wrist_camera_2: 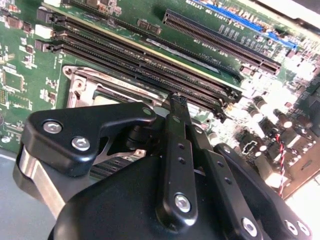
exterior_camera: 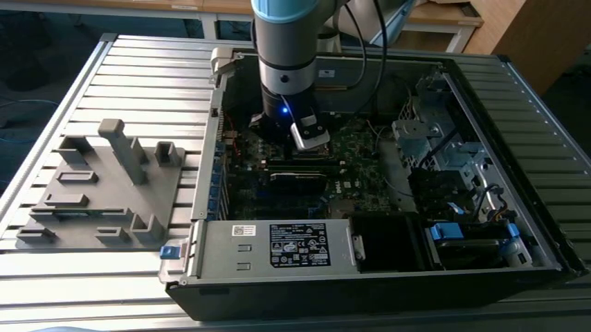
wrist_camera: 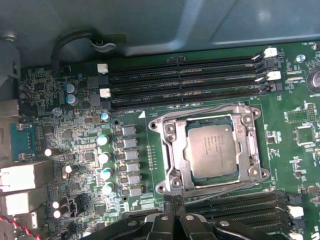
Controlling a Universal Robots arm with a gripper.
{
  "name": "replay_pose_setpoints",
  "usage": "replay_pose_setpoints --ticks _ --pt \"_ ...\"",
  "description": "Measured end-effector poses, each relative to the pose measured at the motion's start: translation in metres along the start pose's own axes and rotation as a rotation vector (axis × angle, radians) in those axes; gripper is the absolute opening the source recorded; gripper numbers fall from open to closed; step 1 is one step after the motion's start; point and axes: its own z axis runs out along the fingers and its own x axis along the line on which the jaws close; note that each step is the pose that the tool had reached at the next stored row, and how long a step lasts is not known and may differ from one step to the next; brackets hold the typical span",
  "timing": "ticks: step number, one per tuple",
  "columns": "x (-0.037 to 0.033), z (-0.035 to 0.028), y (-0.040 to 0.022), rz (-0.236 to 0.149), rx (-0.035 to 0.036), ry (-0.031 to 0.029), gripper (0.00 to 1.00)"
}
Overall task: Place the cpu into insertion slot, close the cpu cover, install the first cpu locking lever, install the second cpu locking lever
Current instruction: 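Install the second cpu locking lever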
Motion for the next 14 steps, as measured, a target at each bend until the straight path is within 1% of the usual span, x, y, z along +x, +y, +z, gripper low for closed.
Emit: replay_pose_setpoints --ticks 6,11,14 --pt "0.003 0.0025 -0.0007 0.0 -0.0074 0.0011 0.11" --pt "0.0049 0.004 -0.001 0.001 -0.0199 0.0027 0.11" --pt "0.0053 0.005 -0.001 0.002 -0.0256 0.0033 0.11"
